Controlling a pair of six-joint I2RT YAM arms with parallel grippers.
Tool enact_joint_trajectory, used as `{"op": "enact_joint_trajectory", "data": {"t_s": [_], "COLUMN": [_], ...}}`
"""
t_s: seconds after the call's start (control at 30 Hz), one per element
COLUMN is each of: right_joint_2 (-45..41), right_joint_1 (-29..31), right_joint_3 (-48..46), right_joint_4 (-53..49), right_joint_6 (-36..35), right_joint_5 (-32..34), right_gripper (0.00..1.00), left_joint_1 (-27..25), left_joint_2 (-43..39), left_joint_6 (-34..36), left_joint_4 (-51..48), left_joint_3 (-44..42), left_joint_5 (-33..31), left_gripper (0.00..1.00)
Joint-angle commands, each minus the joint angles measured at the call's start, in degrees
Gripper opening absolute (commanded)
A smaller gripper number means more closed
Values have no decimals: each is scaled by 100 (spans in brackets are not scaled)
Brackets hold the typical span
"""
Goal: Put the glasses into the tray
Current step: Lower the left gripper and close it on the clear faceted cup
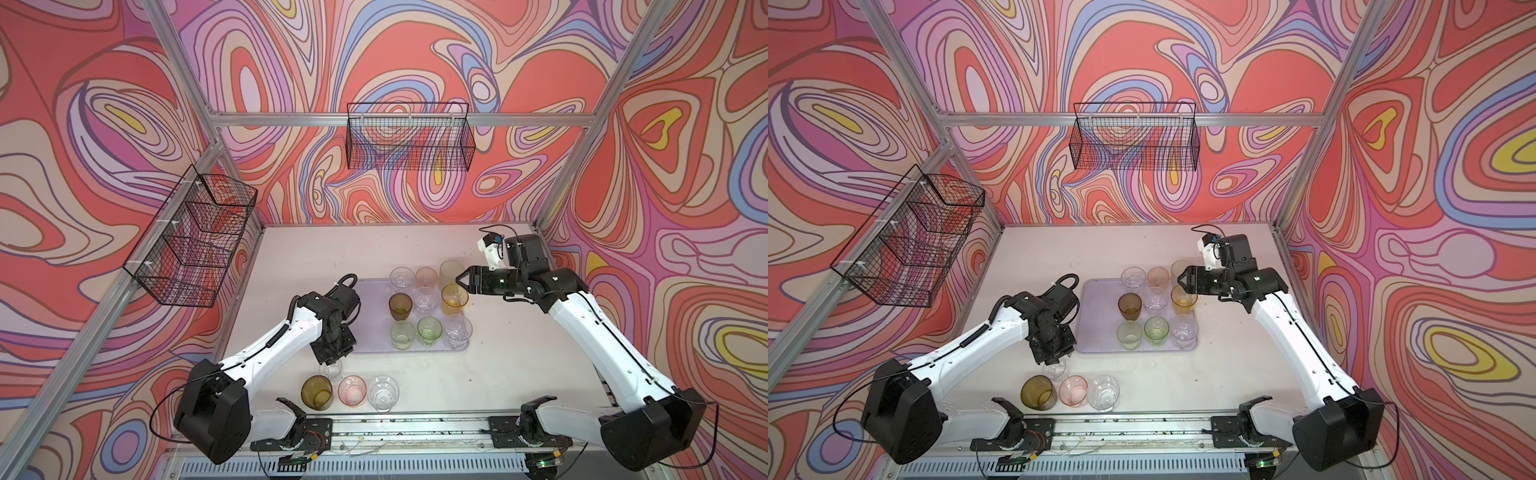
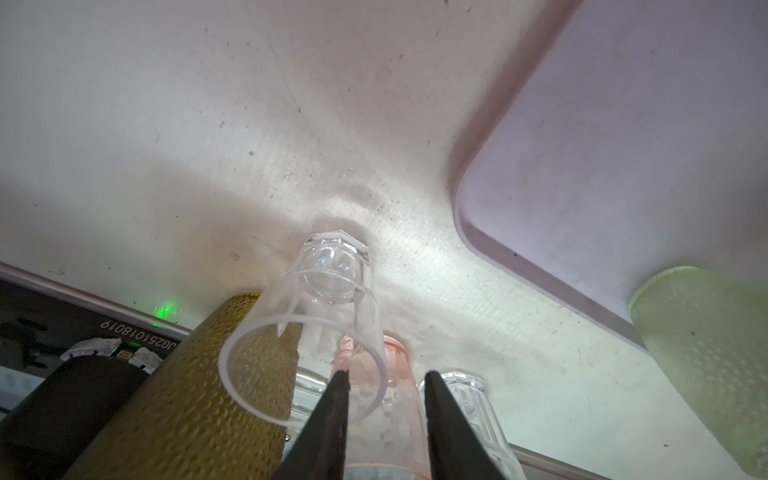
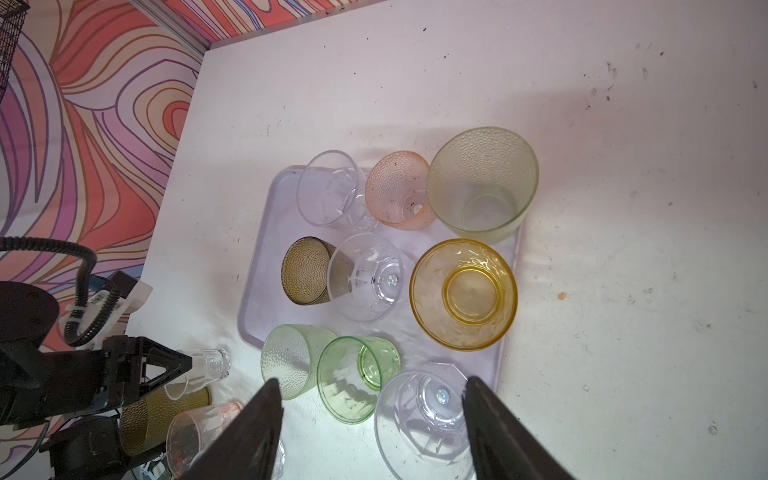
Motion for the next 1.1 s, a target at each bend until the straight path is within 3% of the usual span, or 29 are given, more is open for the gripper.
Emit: {"op": "enact_joint_trajectory", "data": {"t_s": [0.0,1.07], "right_joint_2": [-46,-45], "right_joint_1": [-28,-29], "right_joint_3": [24,-10], "right_joint_4": [-17,-28], "right_joint_6": [-6,20], "right_joint_5": [-31,-53], "right_gripper": [71,71], "left_joint_1": [22,81], "left_joint_2": [41,312], "left_joint_6": [-26,379], "left_joint_4": [63,-38], "left_joint_3": [-104,-165], "left_joint_5": [26,-192], "left_gripper": [32,8]}}
